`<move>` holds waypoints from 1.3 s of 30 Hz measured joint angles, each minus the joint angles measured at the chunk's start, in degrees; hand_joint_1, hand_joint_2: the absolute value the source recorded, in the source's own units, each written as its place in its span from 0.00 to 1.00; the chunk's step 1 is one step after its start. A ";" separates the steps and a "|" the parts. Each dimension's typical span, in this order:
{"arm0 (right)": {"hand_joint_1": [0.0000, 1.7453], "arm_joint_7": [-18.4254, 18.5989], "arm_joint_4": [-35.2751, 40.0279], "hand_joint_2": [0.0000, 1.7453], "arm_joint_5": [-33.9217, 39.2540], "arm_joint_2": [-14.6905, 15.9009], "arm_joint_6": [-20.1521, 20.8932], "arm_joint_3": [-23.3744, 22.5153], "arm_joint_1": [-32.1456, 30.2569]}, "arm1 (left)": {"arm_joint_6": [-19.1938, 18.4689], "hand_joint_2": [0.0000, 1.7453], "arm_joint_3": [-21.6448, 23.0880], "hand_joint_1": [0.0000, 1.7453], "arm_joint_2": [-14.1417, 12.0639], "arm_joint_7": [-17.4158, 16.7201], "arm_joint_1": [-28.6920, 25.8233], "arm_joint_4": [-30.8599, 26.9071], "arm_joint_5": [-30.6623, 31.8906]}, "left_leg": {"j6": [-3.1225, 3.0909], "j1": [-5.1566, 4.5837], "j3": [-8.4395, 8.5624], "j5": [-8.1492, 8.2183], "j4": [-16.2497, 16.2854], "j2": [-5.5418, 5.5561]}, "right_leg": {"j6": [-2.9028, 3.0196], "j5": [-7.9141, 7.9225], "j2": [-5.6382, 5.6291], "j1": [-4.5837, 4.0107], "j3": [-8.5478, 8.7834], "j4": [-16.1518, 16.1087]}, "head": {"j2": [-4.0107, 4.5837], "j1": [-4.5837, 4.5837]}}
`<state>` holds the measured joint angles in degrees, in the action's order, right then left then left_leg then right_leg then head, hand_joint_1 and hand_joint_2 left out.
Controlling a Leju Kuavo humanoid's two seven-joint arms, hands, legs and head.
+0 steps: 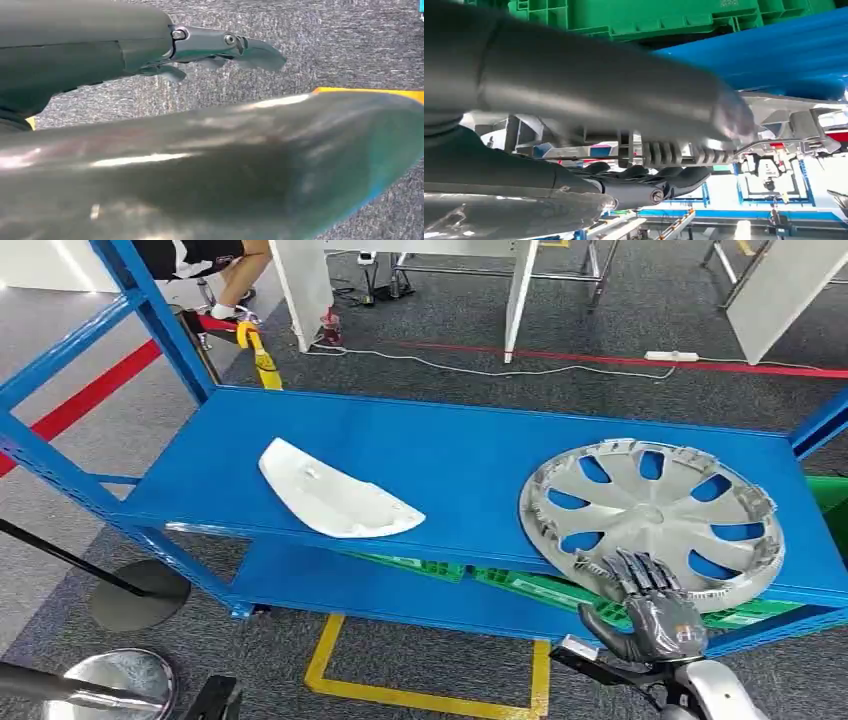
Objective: Take the parts from the cabinet and place them on the table.
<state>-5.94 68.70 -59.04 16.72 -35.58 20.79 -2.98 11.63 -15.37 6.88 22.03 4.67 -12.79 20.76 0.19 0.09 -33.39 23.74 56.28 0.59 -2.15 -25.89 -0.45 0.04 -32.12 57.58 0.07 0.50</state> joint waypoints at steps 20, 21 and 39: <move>1.00 0.96 -0.20 1.00 -3.57 0.00 1.40 -0.39 2.11 | 0.57 0.00 -0.09 0.00 0.00 -0.07 0.22 0.00 0.70 | -0.02 0.00 0.06 -0.03 0.00 -0.01 | -0.03 0.03 0.01 0.00 0.06 0.00 | 0.00 0.00; 1.00 1.20 -0.22 1.00 -4.82 0.00 0.64 -0.39 2.25 | 0.63 0.00 -0.11 0.00 0.00 -0.04 0.30 0.00 0.70 | -0.02 0.00 0.06 -0.03 0.00 -0.01 | -0.03 0.03 0.01 0.00 0.06 0.00 | 0.00 0.02; 1.00 3.61 2.57 1.00 -18.05 -0.02 -3.02 -0.89 1.59 | 1.40 0.00 -0.22 0.00 0.00 0.90 0.46 0.00 1.38 | -0.01 0.00 0.06 -0.03 0.00 -0.01 | -0.02 0.03 -0.02 0.00 0.04 0.00 | 0.00 0.00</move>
<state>-2.33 71.27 -77.08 16.70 -38.60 19.89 -1.38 13.03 -15.58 6.88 22.93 5.13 -12.79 22.14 0.17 0.10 -33.33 23.71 56.28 0.58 -2.17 -25.85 -0.46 0.04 -32.08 57.58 0.07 0.50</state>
